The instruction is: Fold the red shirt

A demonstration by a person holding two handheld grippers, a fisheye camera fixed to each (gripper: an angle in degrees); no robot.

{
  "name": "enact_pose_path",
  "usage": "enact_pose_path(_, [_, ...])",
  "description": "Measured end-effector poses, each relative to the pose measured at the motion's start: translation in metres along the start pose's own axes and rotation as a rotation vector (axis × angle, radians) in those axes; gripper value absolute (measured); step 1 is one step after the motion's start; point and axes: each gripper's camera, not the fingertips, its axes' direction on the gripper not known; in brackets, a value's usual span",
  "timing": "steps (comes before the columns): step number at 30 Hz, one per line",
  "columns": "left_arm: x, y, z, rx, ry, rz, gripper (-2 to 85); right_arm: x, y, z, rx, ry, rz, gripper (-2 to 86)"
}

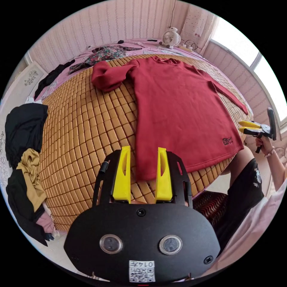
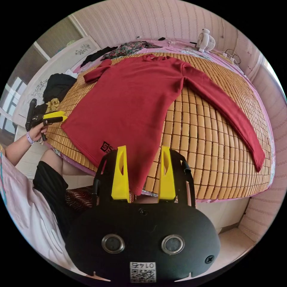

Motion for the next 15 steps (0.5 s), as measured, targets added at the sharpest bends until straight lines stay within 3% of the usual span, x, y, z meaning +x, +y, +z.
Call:
enact_pose_path(5, [0.004,0.007,0.016,-0.058,-0.007,0.038,5.2,-0.02,-0.005,-0.001,-0.017,0.073,-0.12,5.5])
enact_pose_path(11, [0.017,0.049,0.007,-0.121,0.347,0.121,2.9,-0.002,-0.008,-0.024,-0.129,0.167,-0.156,2.9])
enact_pose_path(15, [0.017,0.085,-0.01,-0.073,0.471,0.154,4.2,0.015,0.003,-0.029,-0.205,0.134,-0.095,2.9])
